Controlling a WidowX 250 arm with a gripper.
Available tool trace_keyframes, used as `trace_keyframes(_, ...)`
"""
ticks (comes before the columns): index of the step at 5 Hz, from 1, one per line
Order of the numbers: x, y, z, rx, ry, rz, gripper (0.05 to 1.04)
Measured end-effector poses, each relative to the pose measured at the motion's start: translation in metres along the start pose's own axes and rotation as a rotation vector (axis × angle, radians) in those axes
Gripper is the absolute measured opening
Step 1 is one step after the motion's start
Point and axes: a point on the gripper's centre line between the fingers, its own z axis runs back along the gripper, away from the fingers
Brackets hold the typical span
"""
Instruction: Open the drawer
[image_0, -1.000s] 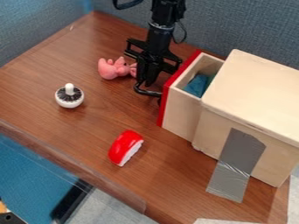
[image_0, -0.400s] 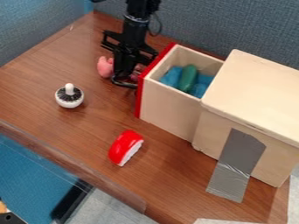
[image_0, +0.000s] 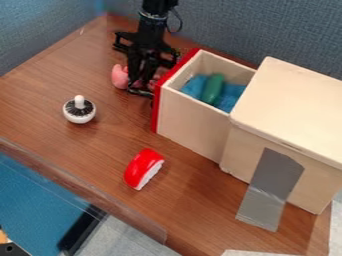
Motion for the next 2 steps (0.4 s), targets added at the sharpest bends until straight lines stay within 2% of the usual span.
trace_keyframes(1,0.003,0.001,0.02,-0.021,-0.053,-0.008,0.696)
trace_keyframes(2,0.009,0.004,0.057,-0.042,-0.162,-0.006,0.964)
